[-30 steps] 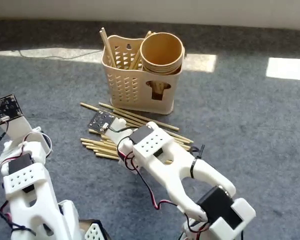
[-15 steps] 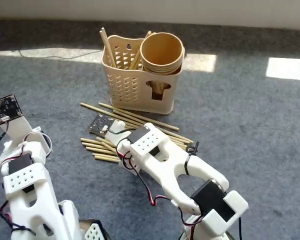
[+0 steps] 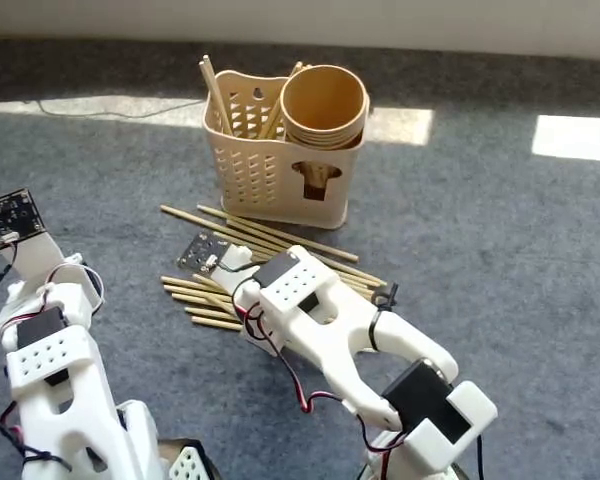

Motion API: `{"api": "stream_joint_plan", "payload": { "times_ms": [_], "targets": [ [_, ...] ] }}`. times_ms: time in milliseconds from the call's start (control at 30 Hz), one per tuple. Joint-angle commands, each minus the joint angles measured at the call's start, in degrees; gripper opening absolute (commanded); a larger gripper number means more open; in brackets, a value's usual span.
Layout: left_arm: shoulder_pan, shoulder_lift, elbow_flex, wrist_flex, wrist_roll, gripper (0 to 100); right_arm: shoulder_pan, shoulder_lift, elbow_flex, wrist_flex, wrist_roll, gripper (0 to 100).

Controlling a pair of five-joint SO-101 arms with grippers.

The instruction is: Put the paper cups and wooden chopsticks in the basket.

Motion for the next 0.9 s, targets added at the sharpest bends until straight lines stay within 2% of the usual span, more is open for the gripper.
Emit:
{"api": "stream_joint_plan", "payload": {
  "times_ms": [0, 467, 867],
  "targets": [
    [0.92, -1.19, -0.13, -1.05, -0.35, 1, -0.13, -5.85, 0.13, 1.10, -0.09, 0.5],
    [0.92, -1.19, -0.13, -1.05, -0.35, 1, -0.04, -27.91, 1.36, 4.70, -17.05, 0.6],
    [0.92, -1.19, -0.13, -1.05, -0.35, 1, 0.04, -40.04, -7.87, -5.58, -17.58, 0.6]
  ]
}}
